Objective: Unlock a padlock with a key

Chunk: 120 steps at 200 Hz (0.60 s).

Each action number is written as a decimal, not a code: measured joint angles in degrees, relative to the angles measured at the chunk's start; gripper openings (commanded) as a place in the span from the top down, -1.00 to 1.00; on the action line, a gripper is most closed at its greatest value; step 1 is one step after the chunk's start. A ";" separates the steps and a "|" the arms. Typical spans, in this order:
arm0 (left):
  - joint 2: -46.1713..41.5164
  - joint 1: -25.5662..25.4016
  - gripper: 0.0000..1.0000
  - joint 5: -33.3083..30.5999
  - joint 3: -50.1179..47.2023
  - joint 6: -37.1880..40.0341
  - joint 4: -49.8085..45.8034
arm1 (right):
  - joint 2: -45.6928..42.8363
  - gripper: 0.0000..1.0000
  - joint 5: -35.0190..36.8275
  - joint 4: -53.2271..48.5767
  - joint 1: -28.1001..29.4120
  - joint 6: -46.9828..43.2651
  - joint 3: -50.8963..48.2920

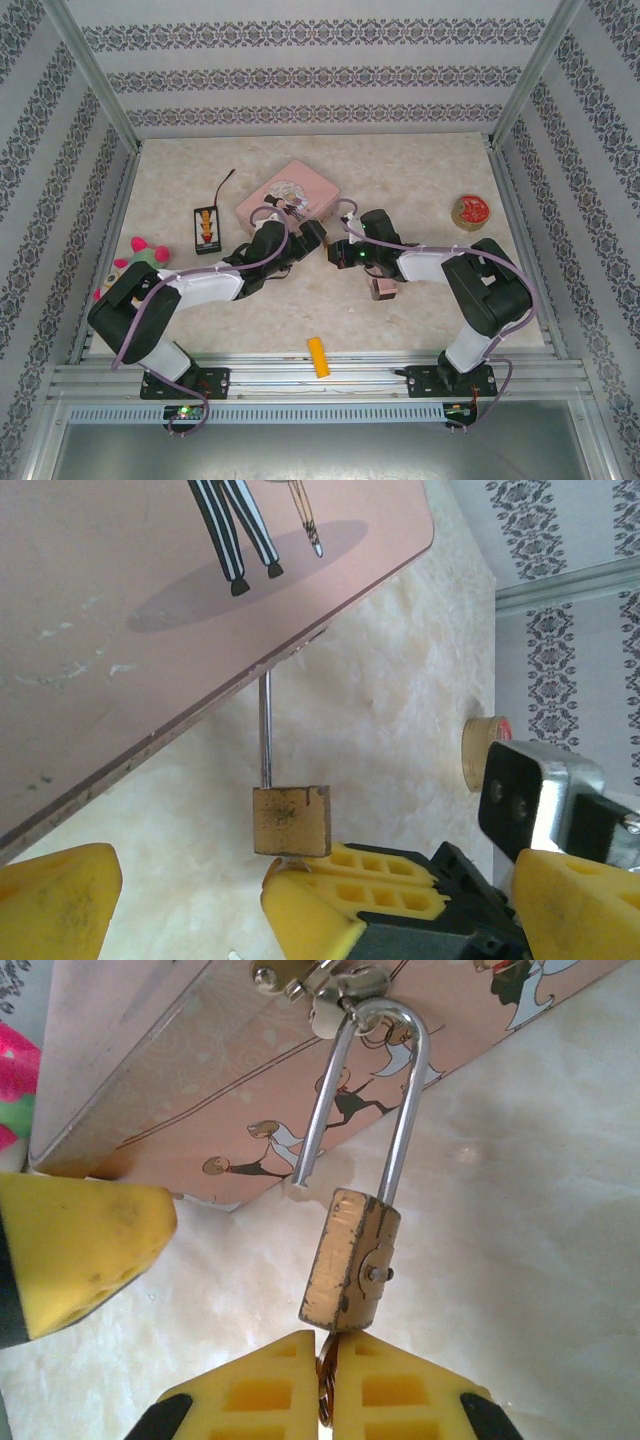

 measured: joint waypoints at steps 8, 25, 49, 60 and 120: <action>-0.59 -0.02 -0.99 -0.46 0.00 0.09 -0.63 | 0.02 0.78 0.81 -0.20 0.37 -0.22 0.09; -1.64 -0.02 -0.99 -1.25 -0.04 0.26 -1.44 | 0.31 0.72 2.23 -0.70 0.74 -0.92 0.46; -2.91 -0.07 -0.99 -2.45 -0.11 0.46 -1.90 | 1.84 0.68 3.82 -1.53 1.09 -1.18 1.62; -3.41 -0.09 -0.99 -2.91 -0.22 0.46 -1.90 | 2.62 0.66 4.66 -2.03 1.11 -1.33 2.14; -7.65 -0.22 -0.99 -6.84 -1.51 2.67 -4.07 | 5.09 0.51 6.34 -3.89 1.49 -1.68 4.35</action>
